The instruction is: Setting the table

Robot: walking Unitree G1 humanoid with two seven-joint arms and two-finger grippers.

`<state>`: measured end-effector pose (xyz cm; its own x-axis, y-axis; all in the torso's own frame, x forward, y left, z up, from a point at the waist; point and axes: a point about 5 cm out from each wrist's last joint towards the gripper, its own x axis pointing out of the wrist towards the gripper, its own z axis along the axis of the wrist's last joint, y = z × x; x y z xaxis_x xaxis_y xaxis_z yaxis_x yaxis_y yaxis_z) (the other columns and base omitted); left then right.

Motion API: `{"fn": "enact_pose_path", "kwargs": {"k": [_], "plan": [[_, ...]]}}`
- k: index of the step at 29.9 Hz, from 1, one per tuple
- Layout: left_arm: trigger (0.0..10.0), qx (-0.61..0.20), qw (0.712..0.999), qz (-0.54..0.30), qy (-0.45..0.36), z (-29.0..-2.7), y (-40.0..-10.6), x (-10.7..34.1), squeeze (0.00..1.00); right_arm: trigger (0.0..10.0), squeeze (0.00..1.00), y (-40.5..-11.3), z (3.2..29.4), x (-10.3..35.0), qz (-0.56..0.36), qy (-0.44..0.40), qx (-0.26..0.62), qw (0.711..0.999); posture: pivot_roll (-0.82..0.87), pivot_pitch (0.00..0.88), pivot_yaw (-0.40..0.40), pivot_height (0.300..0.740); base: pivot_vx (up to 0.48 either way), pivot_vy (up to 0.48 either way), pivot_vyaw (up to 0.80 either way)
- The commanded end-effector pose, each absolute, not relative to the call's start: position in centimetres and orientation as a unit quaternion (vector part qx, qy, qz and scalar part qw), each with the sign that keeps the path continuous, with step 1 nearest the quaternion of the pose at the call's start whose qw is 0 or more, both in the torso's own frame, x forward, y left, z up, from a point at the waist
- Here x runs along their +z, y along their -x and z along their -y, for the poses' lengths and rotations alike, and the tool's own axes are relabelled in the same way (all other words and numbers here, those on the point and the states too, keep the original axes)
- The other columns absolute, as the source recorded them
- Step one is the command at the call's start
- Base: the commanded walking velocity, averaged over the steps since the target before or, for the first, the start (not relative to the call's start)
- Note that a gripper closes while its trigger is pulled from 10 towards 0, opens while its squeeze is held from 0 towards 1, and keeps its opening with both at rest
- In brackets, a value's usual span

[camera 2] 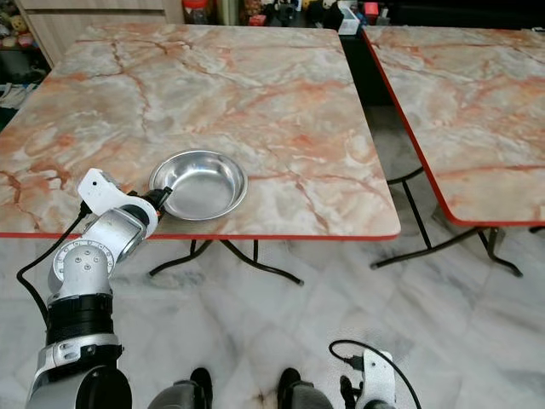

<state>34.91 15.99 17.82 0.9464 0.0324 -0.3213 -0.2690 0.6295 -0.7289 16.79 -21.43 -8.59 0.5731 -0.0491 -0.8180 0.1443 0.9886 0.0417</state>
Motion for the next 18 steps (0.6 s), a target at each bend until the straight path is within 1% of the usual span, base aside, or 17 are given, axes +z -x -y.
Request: {"fn": "enact_pose_path", "kwargs": {"k": [1, 7, 8, 12, 18], "plan": [[10.0, 0.095, 0.892, -0.145, 0.417, -16.23, -34.85, 17.50, 1.00, 10.0, 0.00, -16.77, 21.58, -8.57, -0.459, -0.052, -0.058, 0.885, -0.01, 0.202, -0.040, 0.740, 0.000, 0.000, 0.00], [10.0, 0.097, 0.892, -0.143, 0.418, -16.15, -34.91, 17.60, 1.00, 10.0, 0.00, -16.79, 21.55, -8.57, -0.459, -0.052, -0.058, 0.885, -0.01, 0.201, -0.040, 0.740, 0.000, 0.000, 0.00], [10.0, 0.097, 0.892, -0.141, 0.418, -16.12, -34.92, 17.63, 0.00, 10.0, 0.00, -16.79, 21.55, -8.57, -0.459, -0.052, -0.058, 0.885, -0.01, 0.201, -0.040, 0.740, 0.000, 0.000, 0.00], [10.0, 0.088, 0.889, -0.134, 0.429, -15.58, -34.93, 17.87, 0.00, 10.0, 0.00, -16.78, 21.55, -8.58, -0.459, -0.052, -0.058, 0.885, -0.01, 0.202, -0.040, 0.740, 0.000, 0.000, 0.00], [10.0, 0.083, 0.888, -0.127, 0.435, -15.43, -35.00, 18.17, 0.00, 10.0, 0.00, -16.78, 21.55, -8.57, -0.459, -0.052, -0.058, 0.885, -0.01, 0.203, -0.040, 0.740, 0.000, 0.000, 0.00]]}}
